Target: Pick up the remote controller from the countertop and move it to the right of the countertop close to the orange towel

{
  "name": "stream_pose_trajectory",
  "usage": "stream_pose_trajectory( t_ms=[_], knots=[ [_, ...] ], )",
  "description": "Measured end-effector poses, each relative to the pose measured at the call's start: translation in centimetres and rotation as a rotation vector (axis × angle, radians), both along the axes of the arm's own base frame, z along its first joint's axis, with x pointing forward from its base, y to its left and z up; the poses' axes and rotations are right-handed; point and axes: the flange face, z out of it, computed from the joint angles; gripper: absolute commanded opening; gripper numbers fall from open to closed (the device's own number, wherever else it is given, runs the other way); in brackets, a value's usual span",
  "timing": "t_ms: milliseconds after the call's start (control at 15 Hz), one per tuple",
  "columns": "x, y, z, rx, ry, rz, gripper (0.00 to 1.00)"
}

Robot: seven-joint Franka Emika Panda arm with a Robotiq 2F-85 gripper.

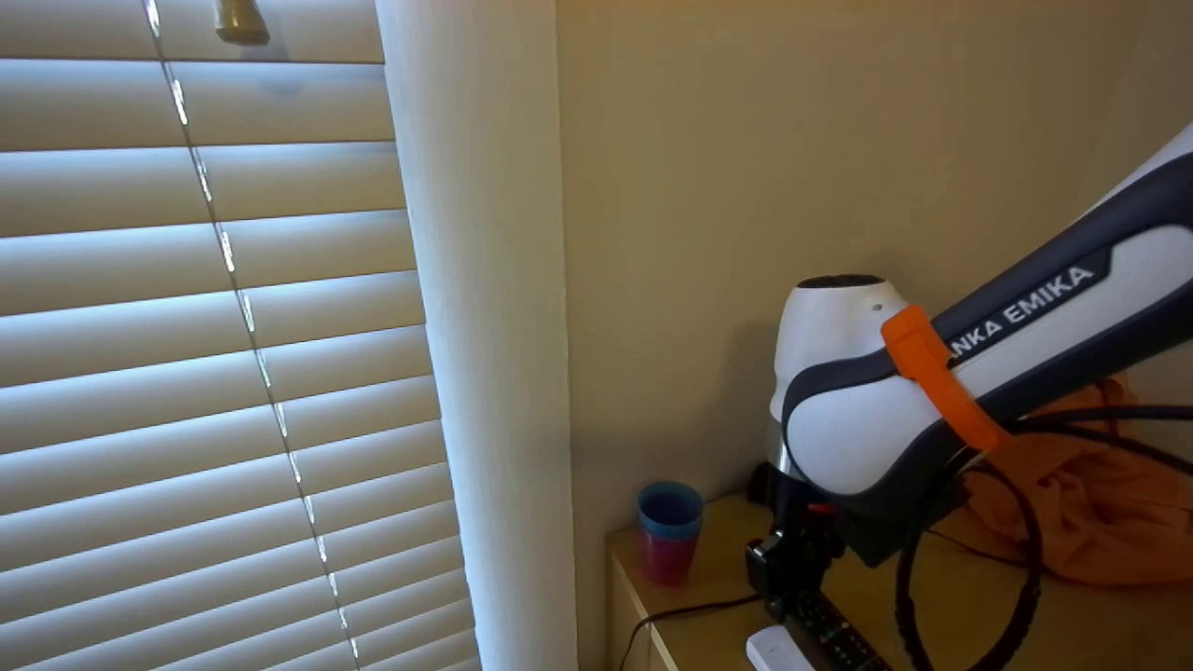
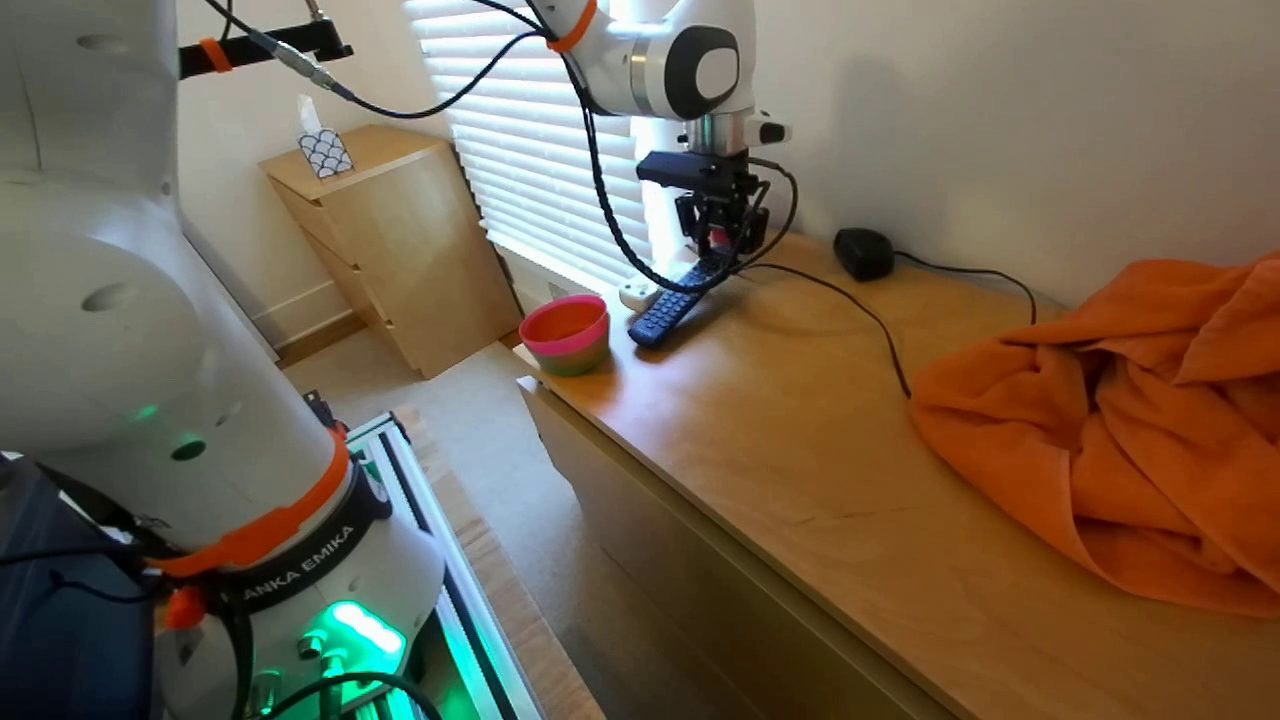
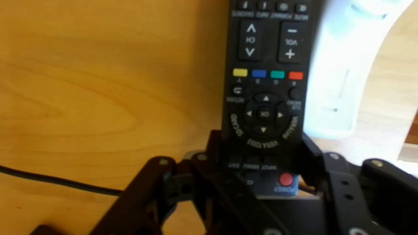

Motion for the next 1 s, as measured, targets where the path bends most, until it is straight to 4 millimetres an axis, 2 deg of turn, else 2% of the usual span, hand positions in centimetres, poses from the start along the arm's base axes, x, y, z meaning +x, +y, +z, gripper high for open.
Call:
stream_pose_trajectory(
  t_ms=[200,533,733,867,1000],
  knots=[
    [-1.2,-3.2,3.3,0.000,0.030,-0.055,0.31],
    [-2.8,-14.1,8.7,0.003,-0.031,-0.268,0.31],
    [-4.1,-19.4,9.8,-0.034,-0.058,-0.403,0.31],
    [-4.6,-21.5,9.9,-0.077,-0.079,-0.459,0.31],
    [-4.9,-22.8,9.9,-0.135,-0.086,-0.498,0.31]
  ],
)
